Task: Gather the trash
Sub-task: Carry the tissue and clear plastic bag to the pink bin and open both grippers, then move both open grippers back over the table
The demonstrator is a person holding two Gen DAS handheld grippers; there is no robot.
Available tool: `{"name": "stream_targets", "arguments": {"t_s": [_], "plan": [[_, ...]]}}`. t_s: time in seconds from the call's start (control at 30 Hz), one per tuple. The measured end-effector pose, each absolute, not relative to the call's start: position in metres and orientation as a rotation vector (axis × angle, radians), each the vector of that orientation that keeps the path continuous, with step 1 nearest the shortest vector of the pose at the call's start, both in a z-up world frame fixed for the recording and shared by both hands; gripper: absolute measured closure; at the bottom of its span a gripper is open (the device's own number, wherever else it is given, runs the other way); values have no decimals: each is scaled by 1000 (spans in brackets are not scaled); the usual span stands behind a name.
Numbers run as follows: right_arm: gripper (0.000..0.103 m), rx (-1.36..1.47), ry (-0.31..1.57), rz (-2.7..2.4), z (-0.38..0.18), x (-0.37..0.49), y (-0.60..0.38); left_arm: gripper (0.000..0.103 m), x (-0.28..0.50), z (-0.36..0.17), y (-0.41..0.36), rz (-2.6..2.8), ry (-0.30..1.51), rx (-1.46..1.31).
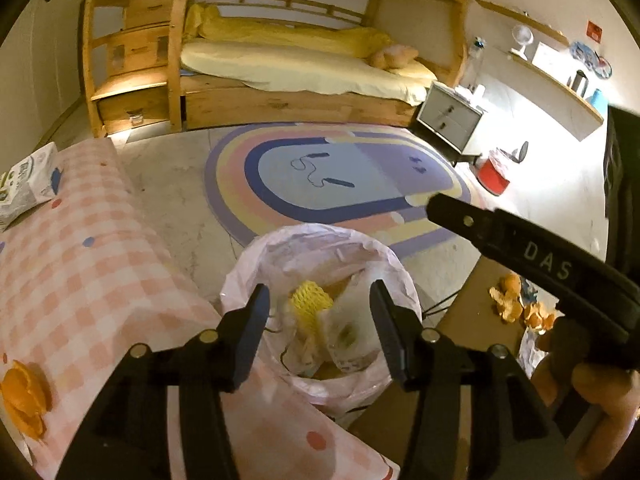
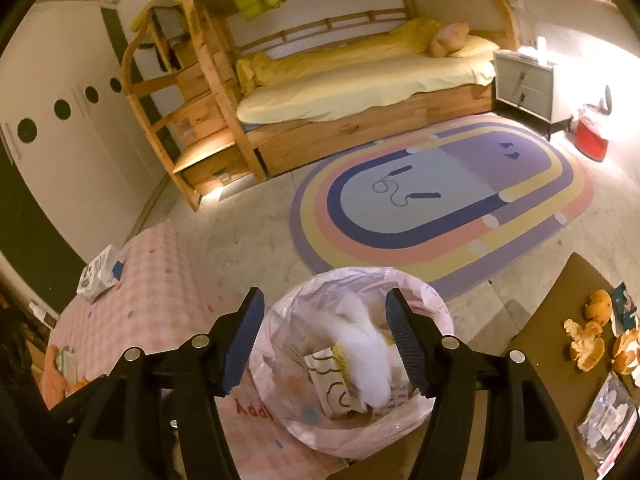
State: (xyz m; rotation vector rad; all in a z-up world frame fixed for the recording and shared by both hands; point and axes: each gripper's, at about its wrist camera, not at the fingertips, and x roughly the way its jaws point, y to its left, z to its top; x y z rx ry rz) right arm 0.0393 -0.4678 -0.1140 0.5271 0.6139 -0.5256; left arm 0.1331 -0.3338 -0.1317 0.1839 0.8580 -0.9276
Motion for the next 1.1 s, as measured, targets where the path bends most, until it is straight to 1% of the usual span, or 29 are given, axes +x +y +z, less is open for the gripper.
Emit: {"name": "stream_targets", "arguments": {"t_s": [0.23,0.43,0.63,0.77,0.8,0.9,1.03,1.1], "plan": [[39,495,574,-499,-102,38,-453,53,133,-111,-297,-849,808,129],[39,423,551,-399,-86,50,-412,53,126,-87,-254,-781,735,118],[39,325,580,-265,-79,79,-352,52,133,-71,-194,-660,698,86],[39,256,608,-165,-78,99,-311,52,144,-67,-141,-541,690,60],[41,239,618,-143,-79,104,-301,52,146,-67,-130,-518,692,52],[42,216,638,-97,-82,116,-280,52,158,-70,-92,-439,714,5],[50,187,668,-54,-88,131,-254,52,170,-79,-46,-352,752,-53],[51,176,675,-46,-89,135,-245,52,174,-83,-27,-303,763,-58]]}}
